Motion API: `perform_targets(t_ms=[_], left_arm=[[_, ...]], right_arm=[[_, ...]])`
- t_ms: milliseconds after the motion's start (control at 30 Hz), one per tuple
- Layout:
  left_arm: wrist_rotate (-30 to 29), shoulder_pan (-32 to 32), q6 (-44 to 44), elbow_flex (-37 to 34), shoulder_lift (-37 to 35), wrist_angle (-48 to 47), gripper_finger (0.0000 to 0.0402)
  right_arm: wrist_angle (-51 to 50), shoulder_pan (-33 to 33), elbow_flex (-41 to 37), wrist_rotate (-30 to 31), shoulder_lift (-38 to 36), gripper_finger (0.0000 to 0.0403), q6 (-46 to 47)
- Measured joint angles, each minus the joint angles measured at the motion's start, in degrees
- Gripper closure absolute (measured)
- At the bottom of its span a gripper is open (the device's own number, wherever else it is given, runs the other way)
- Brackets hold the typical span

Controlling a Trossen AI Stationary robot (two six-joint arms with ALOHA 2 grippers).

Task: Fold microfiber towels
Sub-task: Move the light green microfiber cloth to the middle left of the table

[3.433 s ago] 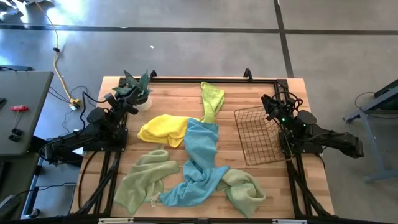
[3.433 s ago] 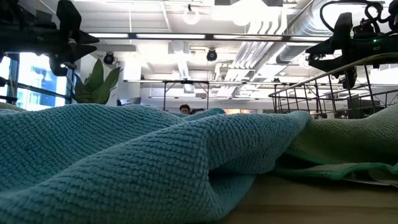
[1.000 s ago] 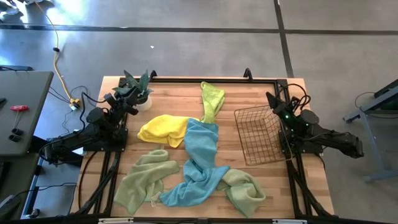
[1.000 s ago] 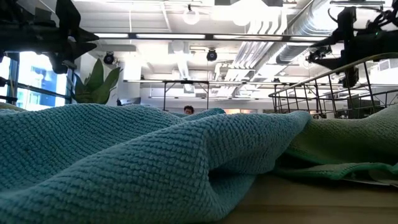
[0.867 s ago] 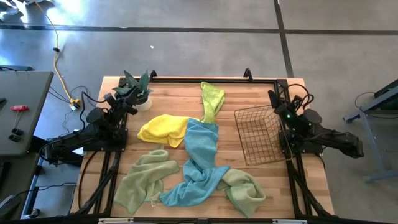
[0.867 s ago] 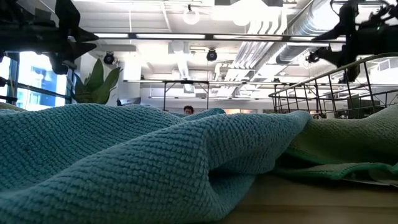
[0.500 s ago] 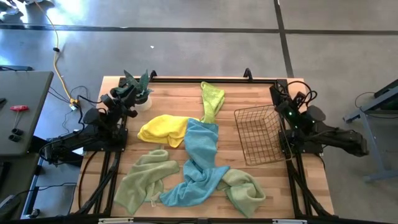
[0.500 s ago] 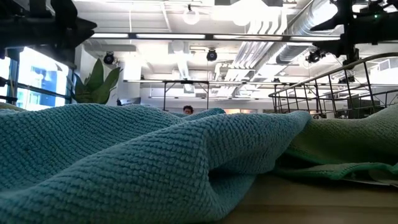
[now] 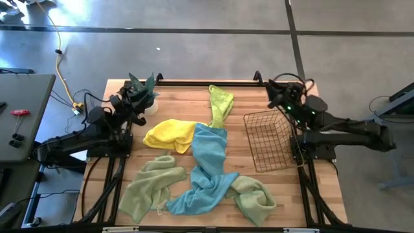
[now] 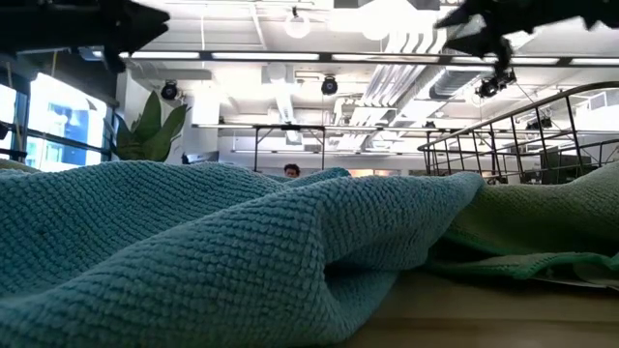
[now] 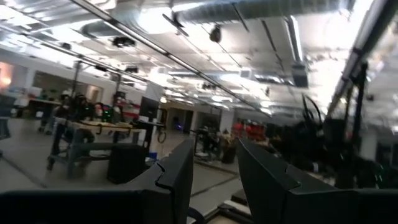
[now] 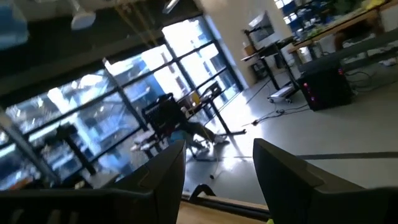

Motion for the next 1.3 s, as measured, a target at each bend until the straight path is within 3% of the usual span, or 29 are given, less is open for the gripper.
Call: perform_targets(t_ms=[167, 367, 567, 833, 1067, 1300], left_arm=[[3.86, 0.0, 3.66, 6.83, 9.49, 0.02, 0.0287], [8.11, -0.04, 7.41, 12.85, 19.63, 0.03, 0.0287], [11.25, -0.04, 0.4, 15.65, 26.79, -0.01, 0.0287], [16.26, -1.67, -9.53, 17.25, 32.31, -0.05, 0.0287], [18.06, -8.31, -8.73, 19.74, 34.41, 0.03, 0.0287], [17.8, -14.56, -5.65, 22.53, 34.39, 0.0, 0.0287]], right_arm=[[-1.63, 0.02, 9.22, -2.66, 10.58, 0.0222, -3.75], [-12.7, 0.0, 20.41, -2.74, 22.58, 0.0222, -2.36], [-29.49, 0.02, 31.4, -5.93, 34.16, 0.0222, 6.52], [-45.46, 0.04, 42.45, -11.34, 47.92, 0.0222, 17.35], [-50.65, 0.0, 47.8, -12.5, 57.82, 0.0222, 24.94], [-53.59, -0.15, 53.5, -14.49, 65.6, 0.0222, 24.76]])
